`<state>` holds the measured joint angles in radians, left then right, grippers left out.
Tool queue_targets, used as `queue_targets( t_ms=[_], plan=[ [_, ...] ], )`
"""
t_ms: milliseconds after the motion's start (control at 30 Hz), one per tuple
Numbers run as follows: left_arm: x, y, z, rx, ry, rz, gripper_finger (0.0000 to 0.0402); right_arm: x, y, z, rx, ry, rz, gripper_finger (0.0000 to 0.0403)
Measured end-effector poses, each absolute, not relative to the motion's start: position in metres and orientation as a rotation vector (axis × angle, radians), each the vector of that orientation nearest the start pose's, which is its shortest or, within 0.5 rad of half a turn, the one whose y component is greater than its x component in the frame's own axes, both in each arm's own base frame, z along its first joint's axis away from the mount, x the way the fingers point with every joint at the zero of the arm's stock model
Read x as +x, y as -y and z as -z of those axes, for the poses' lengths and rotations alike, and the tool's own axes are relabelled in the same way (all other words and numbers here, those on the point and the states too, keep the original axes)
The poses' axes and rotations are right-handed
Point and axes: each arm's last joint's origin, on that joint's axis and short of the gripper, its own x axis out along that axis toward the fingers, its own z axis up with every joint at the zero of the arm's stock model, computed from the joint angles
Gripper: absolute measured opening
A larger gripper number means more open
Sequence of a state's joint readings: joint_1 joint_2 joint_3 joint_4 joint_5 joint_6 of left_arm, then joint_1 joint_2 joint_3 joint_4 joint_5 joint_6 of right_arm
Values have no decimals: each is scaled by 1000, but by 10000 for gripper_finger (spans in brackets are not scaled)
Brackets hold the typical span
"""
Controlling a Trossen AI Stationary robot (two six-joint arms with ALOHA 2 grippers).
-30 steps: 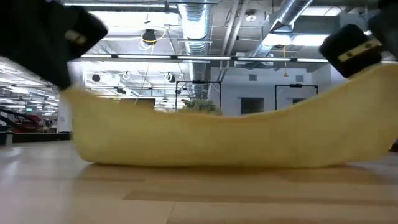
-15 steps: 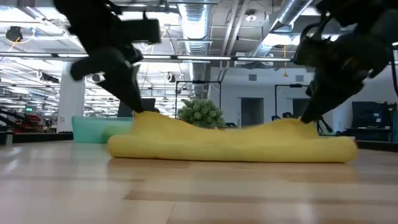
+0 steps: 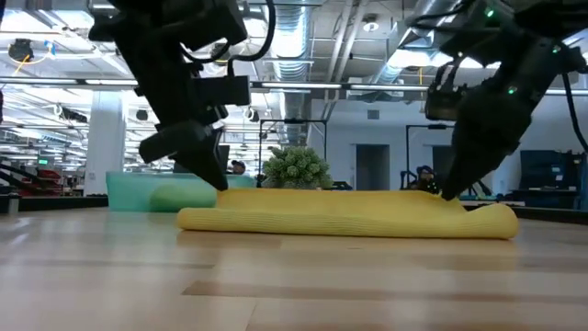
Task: Fold microfiber towels
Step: Fold the yellow microfiber cloth
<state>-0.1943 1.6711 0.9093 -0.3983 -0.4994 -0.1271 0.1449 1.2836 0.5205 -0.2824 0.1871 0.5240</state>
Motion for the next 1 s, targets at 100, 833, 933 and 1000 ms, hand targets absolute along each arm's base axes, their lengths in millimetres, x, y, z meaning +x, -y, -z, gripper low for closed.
queue_targets(
  t_ms=[100, 833, 933, 1000],
  plan=[
    [298, 39, -150, 281, -1078, -331, 0, 213, -19, -143, 315, -1004, 337, 12],
    [297, 29, -149, 116, -1086, -414, 0, 221, -7, -139, 324, -965, 362, 23],
    [293, 24, -147, 110, -1123, -437, 0, 223, -3, -137, 329, -966, 378, 24],
    [292, 22, -145, 109, -1126, -443, 0, 223, -2, -136, 330, -969, 385, 26]
  ],
)
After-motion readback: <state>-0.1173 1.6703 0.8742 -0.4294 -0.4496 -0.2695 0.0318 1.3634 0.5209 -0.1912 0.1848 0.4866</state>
